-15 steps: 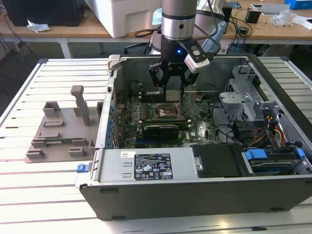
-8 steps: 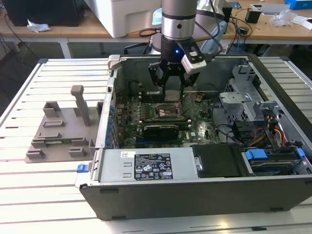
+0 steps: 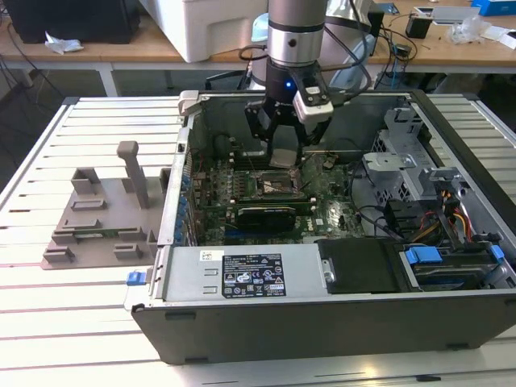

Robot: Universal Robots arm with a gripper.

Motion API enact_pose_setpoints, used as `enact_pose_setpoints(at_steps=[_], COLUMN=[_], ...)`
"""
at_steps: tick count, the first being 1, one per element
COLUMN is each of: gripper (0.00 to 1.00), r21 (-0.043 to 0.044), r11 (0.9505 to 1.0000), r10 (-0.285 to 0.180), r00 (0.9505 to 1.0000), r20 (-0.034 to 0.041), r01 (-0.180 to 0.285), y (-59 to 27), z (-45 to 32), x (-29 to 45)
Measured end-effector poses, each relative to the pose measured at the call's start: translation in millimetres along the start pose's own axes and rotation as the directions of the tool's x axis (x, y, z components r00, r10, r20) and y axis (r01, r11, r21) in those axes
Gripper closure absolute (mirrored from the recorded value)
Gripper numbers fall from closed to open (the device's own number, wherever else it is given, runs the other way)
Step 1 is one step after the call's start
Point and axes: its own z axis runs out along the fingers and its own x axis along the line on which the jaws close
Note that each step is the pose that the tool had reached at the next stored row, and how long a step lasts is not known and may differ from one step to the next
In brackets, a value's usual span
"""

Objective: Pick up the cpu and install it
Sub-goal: 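Place the cpu into insertion slot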

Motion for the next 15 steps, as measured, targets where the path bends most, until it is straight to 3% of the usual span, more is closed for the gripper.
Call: enact_pose_setpoints(at_steps=[6, 12, 15], gripper=[0.45, 0.45, 0.45], r21=[0.0025, 0.0054, 0.0062], r11=[0.9973, 0.9853, 0.9802], r10=[0.073, 0.171, 0.198], r00=[0.9973, 0.9853, 0.9801], r20=[-0.0052, -0.0122, -0.0141], r01=[-0.073, -0.17, -0.198], y=[0.0, 0.0, 0.0], z=[0.0, 0.0, 0.0], x=[0.0, 0.0, -0.1])
